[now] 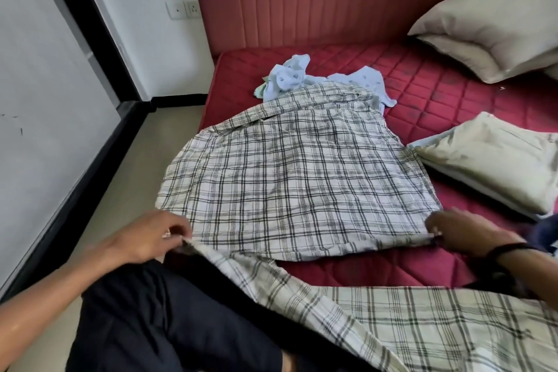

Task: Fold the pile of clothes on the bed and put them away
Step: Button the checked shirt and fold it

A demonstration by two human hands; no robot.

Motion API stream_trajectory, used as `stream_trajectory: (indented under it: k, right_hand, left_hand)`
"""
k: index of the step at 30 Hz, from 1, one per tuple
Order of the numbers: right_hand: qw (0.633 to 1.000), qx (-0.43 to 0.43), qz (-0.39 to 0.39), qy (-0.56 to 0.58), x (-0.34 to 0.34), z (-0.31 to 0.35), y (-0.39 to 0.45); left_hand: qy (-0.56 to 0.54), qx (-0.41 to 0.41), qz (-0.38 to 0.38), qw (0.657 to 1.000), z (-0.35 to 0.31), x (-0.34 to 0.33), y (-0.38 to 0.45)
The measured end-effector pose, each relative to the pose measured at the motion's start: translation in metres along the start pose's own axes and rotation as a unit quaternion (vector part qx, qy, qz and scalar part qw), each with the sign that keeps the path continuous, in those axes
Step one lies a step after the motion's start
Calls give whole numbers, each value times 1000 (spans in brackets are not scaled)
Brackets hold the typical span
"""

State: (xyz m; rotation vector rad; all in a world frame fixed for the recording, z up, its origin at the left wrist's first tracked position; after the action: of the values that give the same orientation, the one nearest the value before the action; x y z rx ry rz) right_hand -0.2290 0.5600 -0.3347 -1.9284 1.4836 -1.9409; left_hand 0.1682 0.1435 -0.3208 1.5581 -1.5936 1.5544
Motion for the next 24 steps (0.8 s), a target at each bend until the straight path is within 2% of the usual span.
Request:
stream_trajectory:
  k: [2, 4, 7, 9, 12, 15, 18, 24]
  right_hand:
    - [997, 9, -14, 78, 18, -28, 10]
    - [981, 25, -72, 177, 38, -57, 22]
    - [941, 23, -191, 280, 72, -77, 27]
    - [919, 20, -219, 328, 84, -76, 34]
    - [898, -8, -250, 363, 83, -78, 61]
    - [863, -52, -272, 423, 77, -77, 84]
    - [835, -114, -315, 436, 76, -75, 100]
    - [874, -181, -320, 316, 77, -71, 132]
  left_hand:
    - [-131, 13, -91, 987, 12, 21, -2]
    - [-220, 34, -193, 956, 25, 35, -1]
    - [-271, 91, -315, 905, 37, 43, 6]
    - [-282, 129, -357, 881, 39, 45, 14]
    - [-270, 149, -385, 870, 46, 47, 32]
    - [-201, 171, -374, 889, 61, 44, 57]
    - [-161, 171, -358, 903, 75, 29, 76]
    - [-137, 202, -370, 896, 96, 15, 92]
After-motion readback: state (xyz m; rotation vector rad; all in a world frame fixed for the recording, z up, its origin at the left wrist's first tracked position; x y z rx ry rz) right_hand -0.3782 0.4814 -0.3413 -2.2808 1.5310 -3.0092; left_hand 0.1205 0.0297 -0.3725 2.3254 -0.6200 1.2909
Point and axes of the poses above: each hand's wrist, its own y-axis towards the middle knuckle, its own x-axis out of the back of the hand, z = x × y, the point moved 10 cm from there along y, towards the middle knuckle, and after that the axes turned 15 degrees about z, right-handed, at the moved point
